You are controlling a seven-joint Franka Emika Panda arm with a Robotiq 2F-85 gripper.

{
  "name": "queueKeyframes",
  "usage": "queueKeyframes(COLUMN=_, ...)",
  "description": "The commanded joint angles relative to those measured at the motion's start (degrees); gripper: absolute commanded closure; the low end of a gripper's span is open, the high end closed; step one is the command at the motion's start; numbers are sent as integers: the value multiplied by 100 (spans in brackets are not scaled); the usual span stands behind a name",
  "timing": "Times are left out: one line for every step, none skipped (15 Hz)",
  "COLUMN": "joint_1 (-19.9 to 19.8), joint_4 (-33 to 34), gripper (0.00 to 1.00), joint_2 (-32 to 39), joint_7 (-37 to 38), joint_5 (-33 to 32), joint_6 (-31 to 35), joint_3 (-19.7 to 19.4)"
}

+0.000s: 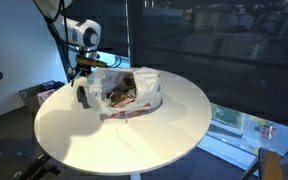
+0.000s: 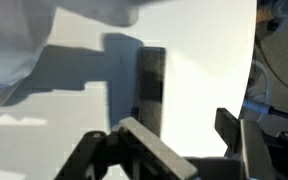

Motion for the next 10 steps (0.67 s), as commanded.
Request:
queueKeyframes(joint_1=-84, joint_4=-59, gripper=0, joint_2=-157, joint_7=-24, joint_5=93, joint_6=455, joint_3=61)
queueKeyframes(joint_1=-38, joint_4=-145, gripper=0, joint_2=-224, joint_7=103, joint_5=13, joint_6=732, joint_3=-3)
queueKeyframes(joint_1=1, joint_4=-235, gripper=0, joint_2=-300, joint_7=222, joint_5=-71, joint_6=1018, joint_3=-64)
queueKeyframes(joint_1=-25, joint_4=-405, gripper=0, joint_2=-448, joint_7=329, joint_5=-66, joint_6=1334, joint_3=-82)
queueKeyframes(joint_1=-73, joint_4=-602, gripper=0, joint_2=-623, joint_7=412, joint_5=-36, joint_6=1644, joint_3=-79)
queueKeyframes(joint_1=-129, joint_4=-795, gripper=0, joint_2=-798, joint_7=483, joint_5=10, joint_6=1902, joint_3=-61)
queueKeyframes(joint_1=-254, joint_4=-1079, gripper=0, joint_2=-1062, joint_7=508, joint_5=143, joint_6=2135, joint_3=11)
queueKeyframes(joint_1=-340, joint_4=-1387, gripper=0, joint_2=-1339, joint_7=563, joint_5=237, joint_6=2419, joint_3=49)
queueKeyframes(joint_1=-390, joint_4=-1661, gripper=0, joint_2=-1600, joint_7=655, joint_5=294, joint_6=2652, joint_3=51)
queueKeyframes(joint_1=-439, joint_4=-1963, gripper=0, joint_2=-1903, joint_7=757, joint_5=354, joint_6=2900, joint_3=38)
